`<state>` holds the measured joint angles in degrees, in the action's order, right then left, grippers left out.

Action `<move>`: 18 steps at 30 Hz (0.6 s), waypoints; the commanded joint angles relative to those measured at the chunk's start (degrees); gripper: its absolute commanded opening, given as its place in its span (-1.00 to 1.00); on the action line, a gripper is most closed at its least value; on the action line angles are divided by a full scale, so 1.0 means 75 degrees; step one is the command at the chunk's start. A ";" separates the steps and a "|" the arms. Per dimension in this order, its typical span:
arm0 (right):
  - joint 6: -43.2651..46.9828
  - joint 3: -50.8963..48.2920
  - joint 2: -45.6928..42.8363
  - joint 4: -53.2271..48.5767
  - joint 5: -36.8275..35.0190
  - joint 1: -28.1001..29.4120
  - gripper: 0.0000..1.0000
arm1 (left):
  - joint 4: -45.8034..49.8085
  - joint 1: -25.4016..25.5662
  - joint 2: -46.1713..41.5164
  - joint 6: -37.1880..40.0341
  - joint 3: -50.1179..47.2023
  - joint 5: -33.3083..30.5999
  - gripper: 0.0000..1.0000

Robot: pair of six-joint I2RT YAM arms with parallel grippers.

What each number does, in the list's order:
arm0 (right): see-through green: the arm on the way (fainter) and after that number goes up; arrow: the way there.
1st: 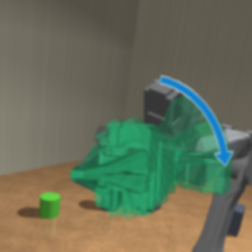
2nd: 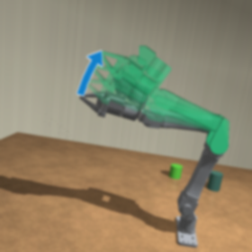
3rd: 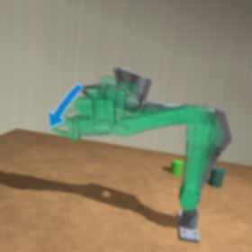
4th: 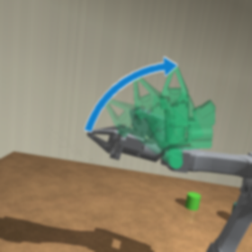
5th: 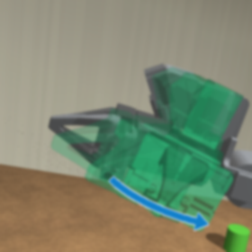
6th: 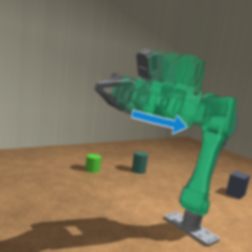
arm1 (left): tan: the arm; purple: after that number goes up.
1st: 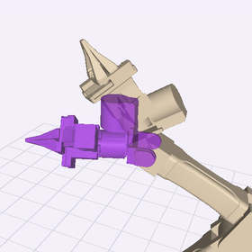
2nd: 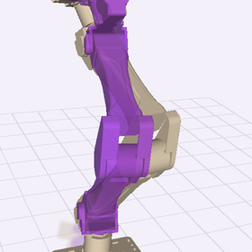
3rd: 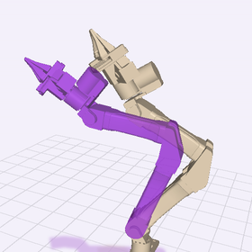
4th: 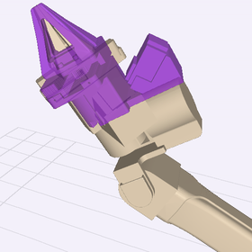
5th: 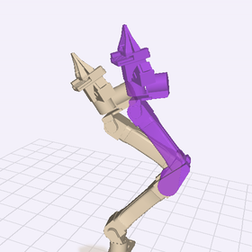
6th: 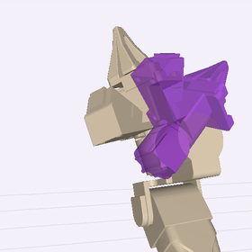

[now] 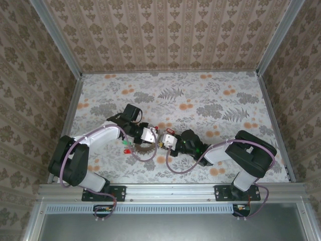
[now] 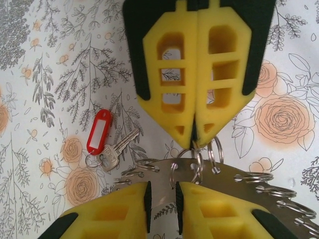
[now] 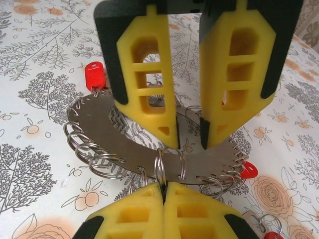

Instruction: Put the keys on the keyring

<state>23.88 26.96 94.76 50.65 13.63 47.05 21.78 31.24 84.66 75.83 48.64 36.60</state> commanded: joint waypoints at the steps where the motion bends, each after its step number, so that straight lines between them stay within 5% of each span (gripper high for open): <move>1: 0.0074 0.0202 -0.0208 0.0019 0.0146 -0.0059 -1.00 | 0.0365 0.0076 0.0050 0.0389 0.0084 0.0088 -0.52; 11: 0.0039 0.0130 -0.0255 -0.0004 0.0113 -0.0063 -1.00 | 0.0226 -0.0074 -0.0271 0.0387 -0.0253 -0.0263 -0.30; 18: 0.0027 0.0168 -0.0236 -0.0027 0.0175 -0.0067 -1.00 | -0.0555 0.0168 -0.0242 0.0418 -0.0453 -0.0407 -0.38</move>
<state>23.88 26.96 94.13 50.30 13.78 46.85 19.88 31.48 83.83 77.30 46.33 33.89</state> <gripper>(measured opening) 0.054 0.317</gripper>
